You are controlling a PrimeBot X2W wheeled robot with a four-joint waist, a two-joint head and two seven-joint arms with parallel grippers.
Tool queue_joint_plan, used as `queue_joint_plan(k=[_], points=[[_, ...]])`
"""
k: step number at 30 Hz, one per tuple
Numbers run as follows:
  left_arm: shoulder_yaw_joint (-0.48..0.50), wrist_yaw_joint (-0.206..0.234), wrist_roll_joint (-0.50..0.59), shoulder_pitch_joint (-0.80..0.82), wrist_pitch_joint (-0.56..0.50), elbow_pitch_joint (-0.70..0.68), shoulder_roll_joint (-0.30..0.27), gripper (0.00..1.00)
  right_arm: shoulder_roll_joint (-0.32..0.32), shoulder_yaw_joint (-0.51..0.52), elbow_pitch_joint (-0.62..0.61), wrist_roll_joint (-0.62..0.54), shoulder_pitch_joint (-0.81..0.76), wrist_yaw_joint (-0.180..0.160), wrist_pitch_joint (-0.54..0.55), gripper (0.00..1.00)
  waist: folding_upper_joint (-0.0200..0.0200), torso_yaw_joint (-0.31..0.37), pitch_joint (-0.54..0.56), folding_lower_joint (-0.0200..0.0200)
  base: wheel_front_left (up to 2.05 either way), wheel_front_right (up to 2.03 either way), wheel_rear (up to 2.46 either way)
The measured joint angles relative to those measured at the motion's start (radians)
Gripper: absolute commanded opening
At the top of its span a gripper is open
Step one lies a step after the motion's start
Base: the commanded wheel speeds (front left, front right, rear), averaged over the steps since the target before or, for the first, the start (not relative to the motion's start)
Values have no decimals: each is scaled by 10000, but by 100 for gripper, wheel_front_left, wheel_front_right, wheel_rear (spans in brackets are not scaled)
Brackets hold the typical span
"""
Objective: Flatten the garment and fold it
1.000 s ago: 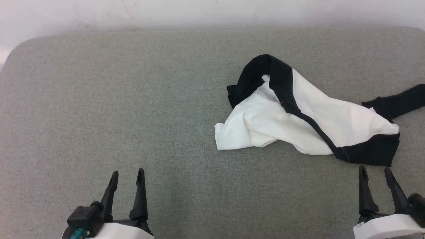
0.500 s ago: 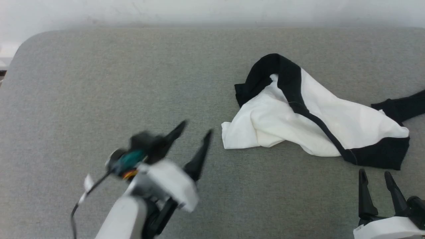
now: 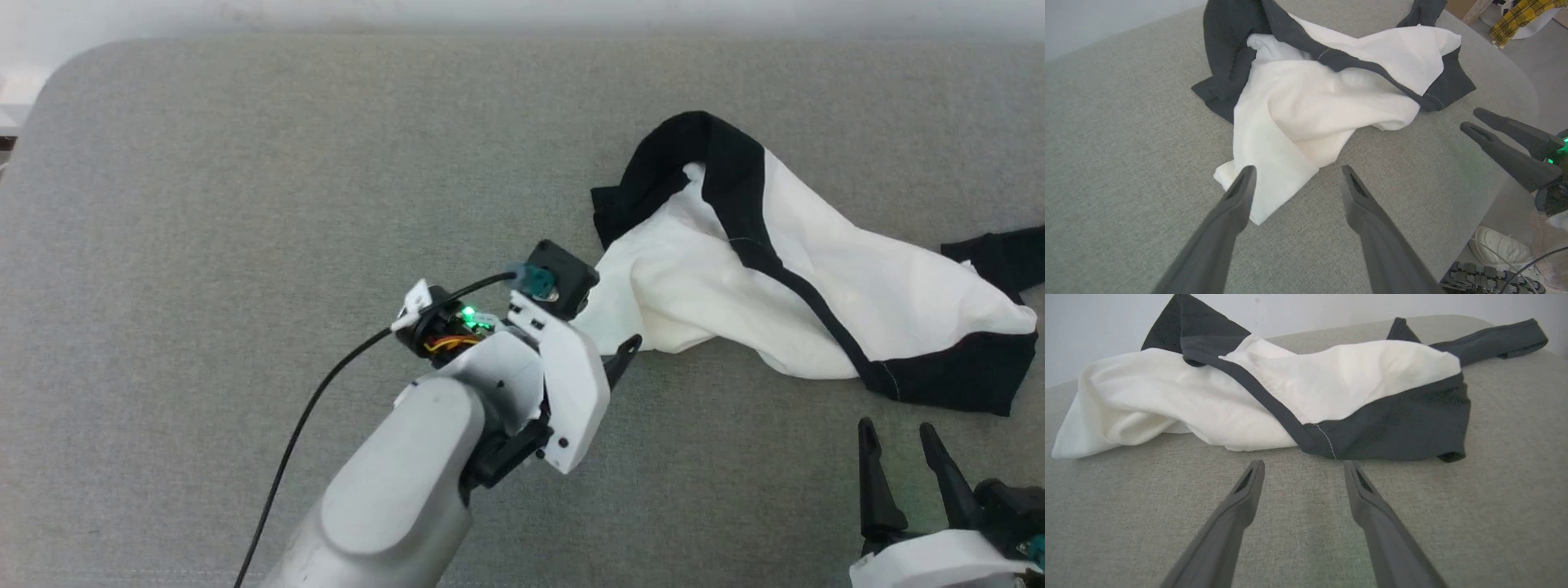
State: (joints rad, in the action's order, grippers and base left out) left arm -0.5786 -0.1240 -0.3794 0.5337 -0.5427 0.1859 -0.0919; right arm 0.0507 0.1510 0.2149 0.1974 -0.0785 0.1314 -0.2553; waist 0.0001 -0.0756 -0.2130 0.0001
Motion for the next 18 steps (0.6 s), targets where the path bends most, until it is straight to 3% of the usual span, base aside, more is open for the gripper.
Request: queue_joint_plan(k=[6, 17, 18], points=[[-272, 29, 117, 753, 272, 1492, 205, 100, -2, -128, 50, 0, 221, 0, 6, 100, 0, 255, -252, 0, 0, 0, 0], [-424, 341, 339, 1296, 1703, 4219, 314, 100, 4, -251, 77, 21, 381, 0, 8, 100, -1, 1048, -596, -1, 0, 0, 0], [-412, 374, 336, 1310, 1841, 4422, 330, 81, 2, -268, 82, 27, 382, 0, 8, 100, 0, 1113, -617, -2, 0, 0, 0]])
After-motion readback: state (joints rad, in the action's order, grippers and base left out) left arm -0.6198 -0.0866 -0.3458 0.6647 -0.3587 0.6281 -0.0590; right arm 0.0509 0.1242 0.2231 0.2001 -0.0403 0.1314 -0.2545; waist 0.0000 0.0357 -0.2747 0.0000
